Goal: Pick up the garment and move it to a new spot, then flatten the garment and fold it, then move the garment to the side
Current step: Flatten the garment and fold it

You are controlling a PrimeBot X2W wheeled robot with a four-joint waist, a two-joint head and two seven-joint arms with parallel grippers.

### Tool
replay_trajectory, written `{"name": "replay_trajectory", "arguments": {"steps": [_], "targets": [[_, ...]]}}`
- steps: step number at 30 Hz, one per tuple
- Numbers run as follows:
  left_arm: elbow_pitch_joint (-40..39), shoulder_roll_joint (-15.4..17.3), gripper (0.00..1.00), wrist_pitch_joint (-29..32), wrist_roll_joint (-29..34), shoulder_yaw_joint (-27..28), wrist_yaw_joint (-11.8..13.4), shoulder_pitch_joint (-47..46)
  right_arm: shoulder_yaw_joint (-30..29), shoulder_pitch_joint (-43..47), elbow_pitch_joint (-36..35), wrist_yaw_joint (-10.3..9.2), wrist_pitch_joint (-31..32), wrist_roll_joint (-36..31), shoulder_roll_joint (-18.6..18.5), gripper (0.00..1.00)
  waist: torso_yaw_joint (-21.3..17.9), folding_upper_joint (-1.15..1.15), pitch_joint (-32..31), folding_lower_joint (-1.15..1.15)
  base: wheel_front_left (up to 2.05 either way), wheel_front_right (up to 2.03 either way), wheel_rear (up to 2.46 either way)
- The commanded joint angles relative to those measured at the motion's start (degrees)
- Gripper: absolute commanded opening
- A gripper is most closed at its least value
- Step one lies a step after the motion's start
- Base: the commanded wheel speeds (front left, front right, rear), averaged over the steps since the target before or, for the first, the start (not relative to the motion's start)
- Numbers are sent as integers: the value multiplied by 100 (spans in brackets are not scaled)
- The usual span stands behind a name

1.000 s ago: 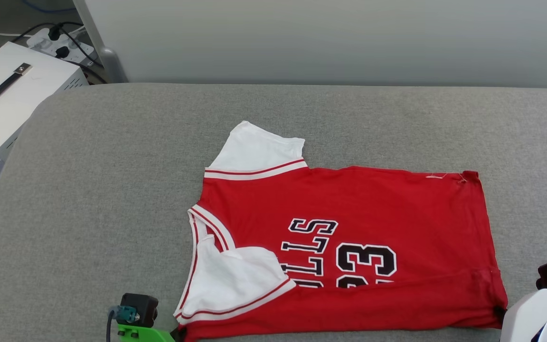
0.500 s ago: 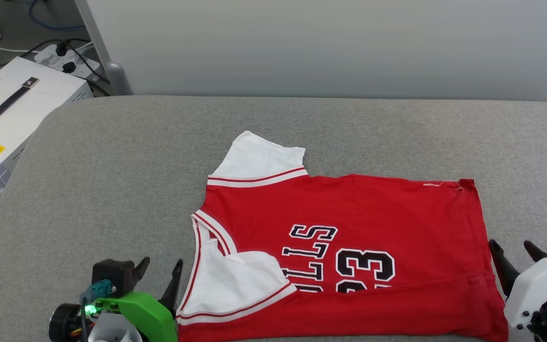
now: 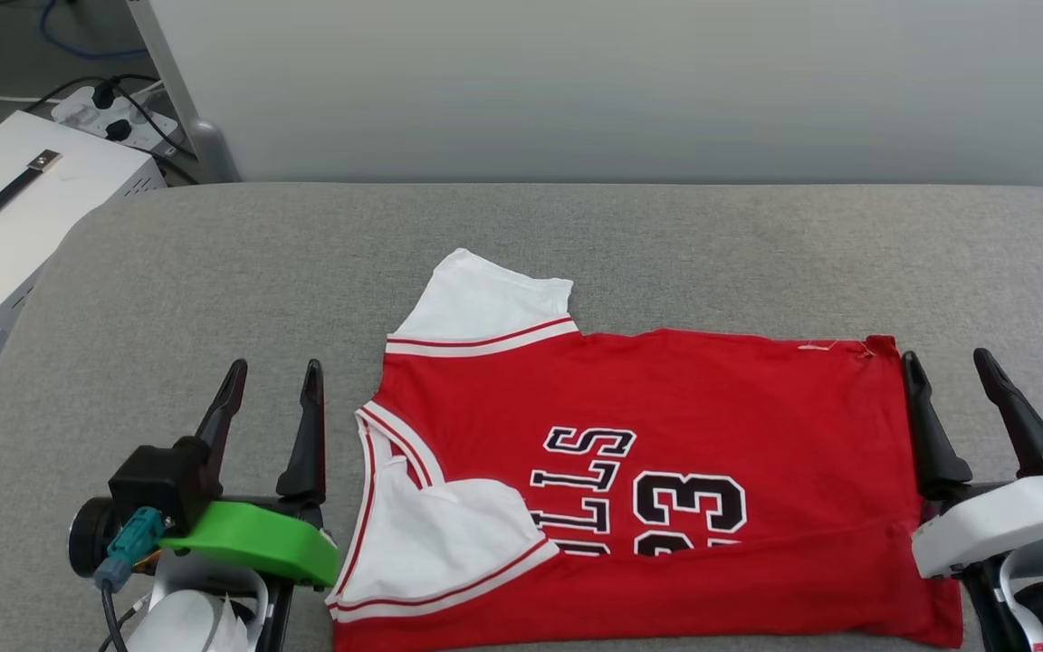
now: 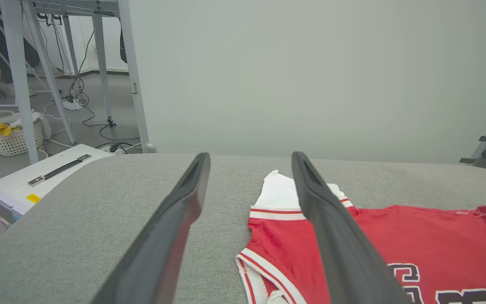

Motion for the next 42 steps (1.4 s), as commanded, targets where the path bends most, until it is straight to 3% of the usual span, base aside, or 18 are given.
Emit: {"name": "replay_trajectory", "arguments": {"steps": [1, 13, 22, 28, 32, 37, 42], "targets": [[-30, -100, 100, -30, 129, 77, -99, 60, 40, -62, 47, -5, -138, -47, 42, 100, -6, 68, 29, 0, 0, 0, 0], [203, -720, 100, -33, 639, 542, -762, 217, 325, -178, 387, -5, -454, 8, 16, 100, -99, 68, 198, 0, 0, 0, 0], [508, -647, 100, 134, 563, 637, -1108, -192, 392, -382, 302, -5, -472, 35, -3, 100, -372, 68, 670, 0, 0, 0, 0], [607, -195, 100, 942, 543, 643, -1340, -1096, 519, -634, 203, -5, -507, 33, 40, 100, -696, 68, 1197, 0, 0, 0, 0], [723, 93, 100, 1807, 443, 518, -1534, -1913, 550, -814, 199, -5, -577, 31, 95, 100, -910, 68, 1517, 0, 0, 0, 0], [977, 264, 100, 3231, -149, 266, -1716, -2982, 525, -1026, 262, -5, -676, -51, 214, 100, -1137, 68, 1870, 0, 0, 0, 0], [1362, 719, 100, 4571, -625, -128, -1777, -3961, 605, -1199, 374, -5, -818, -62, 299, 100, -1336, 68, 2151, 0, 0, 0, 0]]}}
